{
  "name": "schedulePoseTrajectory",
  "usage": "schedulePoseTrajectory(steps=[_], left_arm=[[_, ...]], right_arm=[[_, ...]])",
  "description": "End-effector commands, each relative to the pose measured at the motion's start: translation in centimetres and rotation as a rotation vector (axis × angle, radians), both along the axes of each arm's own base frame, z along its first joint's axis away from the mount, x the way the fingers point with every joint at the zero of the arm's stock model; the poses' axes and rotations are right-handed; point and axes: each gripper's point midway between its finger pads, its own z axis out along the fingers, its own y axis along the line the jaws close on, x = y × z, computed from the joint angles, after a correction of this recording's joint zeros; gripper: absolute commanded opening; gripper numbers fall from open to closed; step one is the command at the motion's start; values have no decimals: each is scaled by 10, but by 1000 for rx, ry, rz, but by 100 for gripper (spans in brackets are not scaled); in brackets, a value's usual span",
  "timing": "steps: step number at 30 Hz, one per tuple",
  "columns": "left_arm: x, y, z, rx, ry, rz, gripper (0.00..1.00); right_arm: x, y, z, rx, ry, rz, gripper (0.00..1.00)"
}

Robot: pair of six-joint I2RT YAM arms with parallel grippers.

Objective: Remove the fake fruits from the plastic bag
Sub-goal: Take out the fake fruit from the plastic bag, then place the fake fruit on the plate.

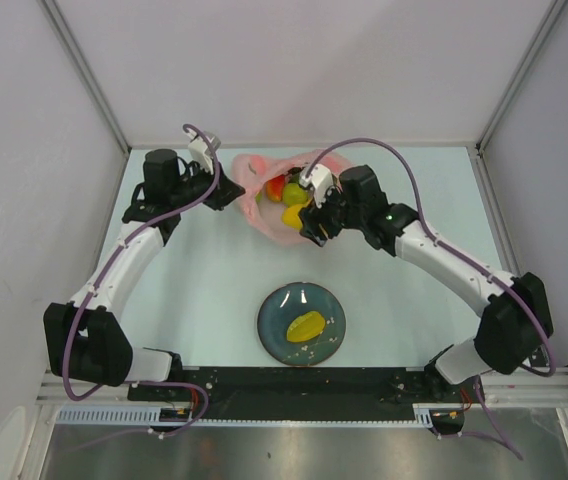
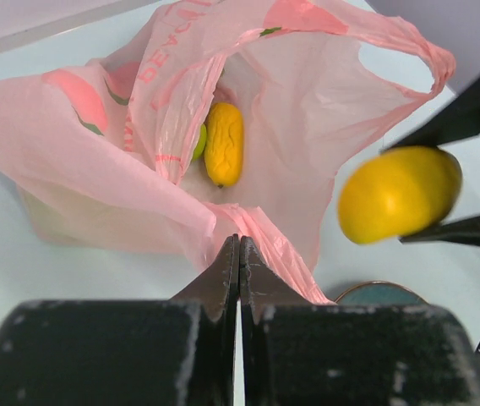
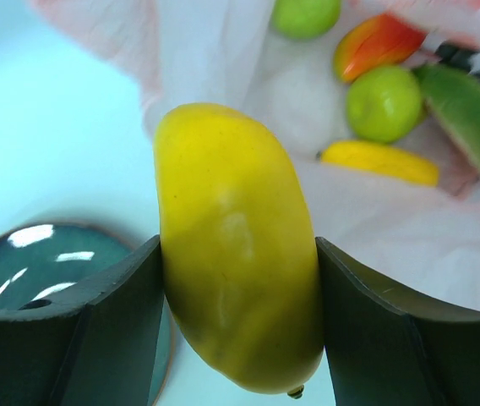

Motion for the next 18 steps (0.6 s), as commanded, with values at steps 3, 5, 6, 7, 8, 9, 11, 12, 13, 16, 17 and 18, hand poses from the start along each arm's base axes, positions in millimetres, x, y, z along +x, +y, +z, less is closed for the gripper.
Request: schedulePoseTrajectory(steps=[3, 5, 6, 7, 8, 9, 11, 12, 13, 16, 17, 18], left_arm=[[-5, -8, 18, -38, -42, -32, 0], [-6, -9, 18, -33, -42, -38, 0], [-8, -11, 17, -28, -43, -44, 0], [-8, -11, 17, -27, -43, -45, 0], [-9, -12, 16, -27, -40, -48, 0], [-11, -13, 16, -27, -43, -53, 0], [-13, -15, 17, -25, -45, -58, 0], [-14, -15, 15, -23, -40, -60, 0], [-14, -16, 16, -23, -43, -60, 0], [-15, -16, 18, -24, -50, -65, 0], [-15, -16, 20, -24, -53, -64, 0], [-15, -16, 20, -25, -55, -64, 0]], right_arm=[[-59, -30, -29, -10, 172, 21, 43], [-74, -33, -34, -1, 201, 42, 43], [-83, -36, -47, -7, 240, 43, 43], [-88, -37, -53, -8, 262, 49, 43], [-91, -38, -55, -6, 267, 51, 43], [-93, -40, -65, -13, 280, 47, 43], [-96, -39, -71, -14, 289, 62, 43], [-96, -38, -76, -21, 300, 66, 43], [-95, -38, -79, -21, 309, 60, 43], [-98, -34, -88, -35, 338, 65, 43], [-101, -33, -92, -43, 348, 73, 43], [-103, -30, -94, -47, 346, 82, 43]])
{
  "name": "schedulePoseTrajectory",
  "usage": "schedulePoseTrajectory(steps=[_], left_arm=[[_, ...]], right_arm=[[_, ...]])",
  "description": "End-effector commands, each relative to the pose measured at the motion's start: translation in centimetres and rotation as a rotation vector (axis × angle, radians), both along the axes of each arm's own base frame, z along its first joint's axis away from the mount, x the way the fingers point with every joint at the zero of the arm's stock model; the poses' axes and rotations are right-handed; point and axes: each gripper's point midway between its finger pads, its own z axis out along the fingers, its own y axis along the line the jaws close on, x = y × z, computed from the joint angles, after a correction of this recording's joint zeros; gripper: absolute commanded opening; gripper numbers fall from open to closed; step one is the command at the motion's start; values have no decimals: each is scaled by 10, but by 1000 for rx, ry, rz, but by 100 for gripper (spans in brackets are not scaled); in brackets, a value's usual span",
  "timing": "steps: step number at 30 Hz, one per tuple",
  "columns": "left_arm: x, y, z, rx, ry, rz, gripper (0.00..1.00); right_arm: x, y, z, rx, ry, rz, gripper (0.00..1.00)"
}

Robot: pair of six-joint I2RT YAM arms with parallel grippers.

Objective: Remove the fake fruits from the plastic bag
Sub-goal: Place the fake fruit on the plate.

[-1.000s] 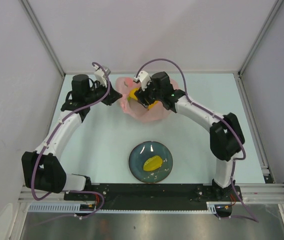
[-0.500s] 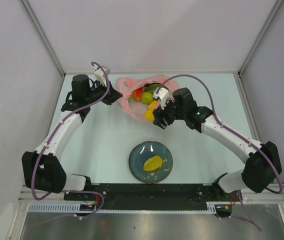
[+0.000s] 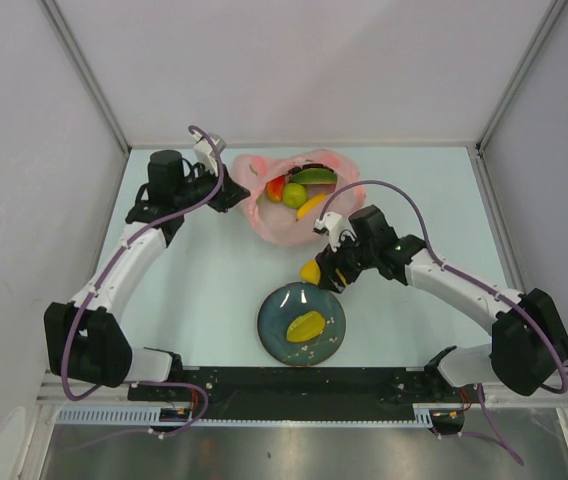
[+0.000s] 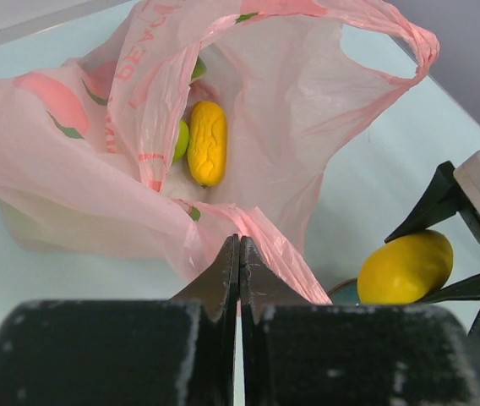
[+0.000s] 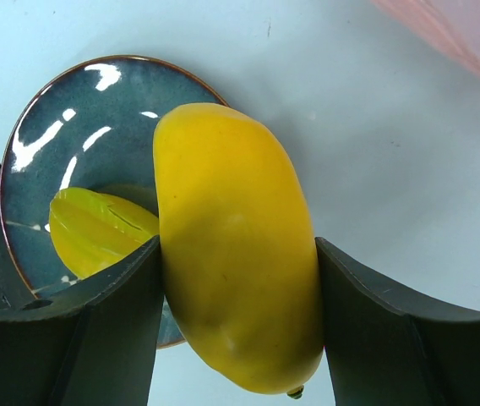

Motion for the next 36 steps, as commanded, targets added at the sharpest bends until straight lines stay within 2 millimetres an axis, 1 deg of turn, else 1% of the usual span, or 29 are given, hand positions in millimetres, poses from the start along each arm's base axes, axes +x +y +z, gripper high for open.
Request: schedulePoseTrajectory(steps=[1, 3, 5, 9, 11, 12, 14, 17, 18, 19, 21, 23, 24, 25, 27, 28, 30, 31, 34, 35, 36], left_arm=[[-7, -3, 22, -18, -64, -26, 0], [-9, -4, 23, -19, -67, -29, 0], [-10, -3, 26, -19, -76, -30, 0], [-16, -2, 26, -4, -85, -38, 0], [-18, 0, 25, 4, -90, -38, 1], [-20, 0, 27, 4, -97, -38, 0], [-23, 1, 25, 6, -98, -39, 0], [-29, 3, 24, 9, -99, -37, 0], [-30, 3, 21, 11, -95, -39, 1], [-33, 4, 22, 13, -102, -38, 0], [-35, 5, 19, 18, -96, -38, 0], [-39, 6, 20, 19, -106, -39, 0], [-40, 8, 17, 21, -99, -33, 0], [-41, 8, 17, 20, -101, -33, 1], [-43, 9, 15, 22, -101, -34, 0], [-44, 9, 15, 22, -102, -32, 0], [-46, 10, 15, 21, -104, -32, 0], [-46, 10, 15, 20, -105, -33, 0], [-48, 10, 16, 19, -106, -36, 0], [-48, 10, 16, 19, -109, -38, 0], [-47, 10, 16, 20, -110, -39, 0]], right_arm=[[-7, 17, -7, 13, 19, 39, 43], [-11, 23, -8, 12, 17, 62, 43], [-18, 28, -15, 3, 30, 93, 43], [-31, 38, -24, -13, 48, 151, 43], [-34, 41, -29, -21, 45, 176, 43], [-36, 46, -28, -18, 22, 212, 43], [-37, 51, -31, -19, 4, 238, 43], [-36, 64, -29, -9, -42, 298, 43], [-37, 67, -33, -14, -40, 315, 43], [-39, 72, -31, -8, -54, 350, 43], [-42, 77, -34, -10, -50, 387, 43], [-43, 81, -34, -11, -63, 422, 43], [-46, 83, -34, 1, -54, 443, 43], [-49, 84, -38, 0, -38, 458, 44], [-54, 88, -38, 17, -22, 489, 46], [-56, 90, -43, 18, -2, 499, 47], [-60, 96, -40, 37, 12, 528, 47], [-63, 98, -43, 37, 27, 540, 47], [-72, 106, -43, 49, 45, 591, 47], [-75, 106, -47, 43, 61, 598, 47], [-77, 110, -45, 54, 66, 618, 47]])
